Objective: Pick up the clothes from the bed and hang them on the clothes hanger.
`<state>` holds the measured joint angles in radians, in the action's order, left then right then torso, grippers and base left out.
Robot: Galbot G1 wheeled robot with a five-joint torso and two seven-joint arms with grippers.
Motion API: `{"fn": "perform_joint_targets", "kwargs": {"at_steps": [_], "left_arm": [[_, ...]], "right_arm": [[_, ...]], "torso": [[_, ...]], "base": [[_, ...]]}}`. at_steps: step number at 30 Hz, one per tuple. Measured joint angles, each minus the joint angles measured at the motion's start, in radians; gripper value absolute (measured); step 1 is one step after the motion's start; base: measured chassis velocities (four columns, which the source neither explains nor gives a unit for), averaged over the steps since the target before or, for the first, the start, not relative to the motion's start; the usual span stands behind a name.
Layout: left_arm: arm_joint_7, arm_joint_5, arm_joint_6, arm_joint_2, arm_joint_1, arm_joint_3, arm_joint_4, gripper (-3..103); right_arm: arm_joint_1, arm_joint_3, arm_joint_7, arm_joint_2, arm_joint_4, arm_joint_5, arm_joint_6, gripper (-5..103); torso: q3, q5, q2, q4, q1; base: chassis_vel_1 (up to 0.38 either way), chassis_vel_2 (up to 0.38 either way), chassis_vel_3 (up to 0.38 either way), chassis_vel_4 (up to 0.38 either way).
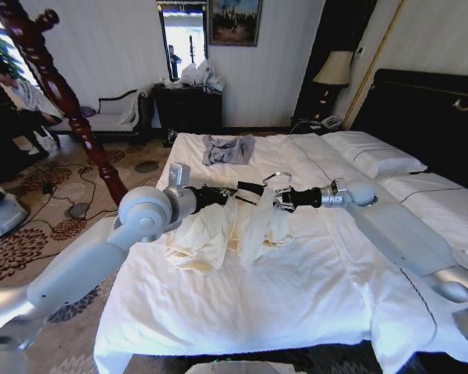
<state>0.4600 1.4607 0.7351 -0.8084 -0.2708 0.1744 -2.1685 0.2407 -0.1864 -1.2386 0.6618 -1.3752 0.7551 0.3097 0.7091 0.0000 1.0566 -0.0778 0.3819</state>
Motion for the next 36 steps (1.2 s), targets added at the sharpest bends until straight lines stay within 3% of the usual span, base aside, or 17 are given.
{"fn": "perform_joint_targets", "kwargs": {"at_steps": [1,2,3,6,11,15,17,21,22,24,26,28,30,33,34,35,36], "left_arm": [[0.0,0.0,0.0,0.0,0.0,0.0,0.0,-3],[0.0,-0.007,0.001,0.005,-0.009,-0.011,-0.006,6],[0.0,-0.011,0.001,0.011,-0.015,-0.022,-0.012,6],[-0.021,-0.029,0.001,0.047,-0.039,-0.059,-0.053,23],[-0.044,-0.052,0.001,0.086,-0.059,-0.079,-0.088,33],[-0.065,-0.058,0.001,0.149,-0.101,-0.116,-0.155,55],[-0.066,-0.058,0.001,0.158,-0.108,-0.12,-0.165,55],[-0.065,-0.076,0.0,0.199,-0.163,-0.148,-0.207,76],[-0.065,-0.076,0.0,0.199,-0.163,-0.148,-0.207,76],[-0.065,-0.081,0.001,0.211,-0.182,-0.161,-0.229,87],[-0.066,-0.083,0.001,0.215,-0.187,-0.166,-0.239,87],[-0.082,-0.124,-0.01,0.227,-0.189,-0.176,-0.254,97],[-0.095,-0.15,-0.019,0.233,-0.188,-0.183,-0.251,99],[-0.226,-0.277,-0.068,0.276,-0.17,-0.225,-0.152,100],[-0.226,-0.277,-0.068,0.276,-0.17,-0.225,-0.152,100],[-0.264,-0.299,-0.081,0.287,-0.167,-0.23,-0.124,100],[-0.378,-0.345,-0.118,0.319,-0.156,-0.237,-0.045,100]], "right_arm": [[0.0,0.0,0.0,0.0,0.0,0.0,0.0,17],[-0.001,0.0,-0.001,0.001,0.001,0.001,0.0,17],[-0.001,0.0,-0.001,0.001,0.002,0.003,0.0,17],[-0.001,0.0,-0.005,-0.003,0.007,0.019,-0.001,17],[0.0,0.001,-0.007,-0.007,0.011,0.051,-0.008,17],[0.002,0.005,-0.006,-0.014,0.021,0.08,-0.017,16],[0.002,0.005,-0.005,-0.015,0.023,0.084,-0.019,16],[-0.006,0.006,-0.004,-0.021,0.033,0.106,-0.029,16],[-0.006,0.006,-0.004,-0.021,0.033,0.106,-0.029,16],[-0.007,0.006,-0.007,-0.028,0.036,0.107,-0.03,16],[-0.007,0.006,-0.008,-0.032,0.036,0.107,-0.03,16],[-0.002,0.006,-0.015,-0.038,0.037,0.102,-0.031,16],[0.001,0.006,-0.017,-0.039,0.037,0.099,-0.03,16],[0.01,0.01,-0.02,-0.04,0.029,0.091,-0.029,16],[0.01,0.01,-0.02,-0.04,0.029,0.091,-0.029,16],[0.011,0.01,-0.022,-0.039,0.027,0.089,-0.028,16],[0.013,0.013,-0.024,-0.035,0.024,0.086,-0.026,16]], "torso": [[0.0,0.0,0.0,0.0,0.0],[0.0,0.0,0.0,0.0001,0.0],[0.0,-0.0001,0.0,0.0,0.0],[0.0,0.0,0.0,0.0001,0.0],[0.0,0.0,0.0,0.0001,0.0],[0.0,0.0,0.0,0.0001,0.0],[0.0,0.0,0.0,0.0,0.0],[0.0,-0.0001,0.0,0.0002,0.0],[0.0,-0.0001,0.0,0.0002,0.0],[0.0,-0.0001,0.0,0.0003,0.0],[0.0,-0.0001,0.0,0.0001,0.0],[0.0,0.0,0.0,-0.0002,0.0],[0.0,0.0,0.0,-0.0001,0.0],[0.0,0.0001,0.0,-0.0002,0.0],[0.0,0.0001,0.0,-0.0002,0.0],[0.0,0.0,0.0,-0.0002,0.0],[0.0,-0.0001,0.0,-0.0001,0.0]], "base": [[0.0,0.0,0.0,0.0],[0.0,0.0,0.0,0.0],[0.0,0.0,0.0,0.0],[0.0,0.0,0.0,0.0],[0.0,0.0,0.0,0.0],[0.0,0.0,0.0,0.0],[0.0,0.0,0.0,0.0],[0.0,0.0,0.0,0.0],[0.0,0.0,0.0,0.0],[0.0,0.0,0.0,0.0],[0.0,0.0,0.0,0.0],[0.0,0.0,0.0,0.0],[0.0,0.0,0.0,0.0],[0.0,0.0,0.0,0.0],[0.0,0.0,0.0,0.0],[0.0,0.0,0.0,0.0],[0.0,0.0,0.0,0.0]]}}
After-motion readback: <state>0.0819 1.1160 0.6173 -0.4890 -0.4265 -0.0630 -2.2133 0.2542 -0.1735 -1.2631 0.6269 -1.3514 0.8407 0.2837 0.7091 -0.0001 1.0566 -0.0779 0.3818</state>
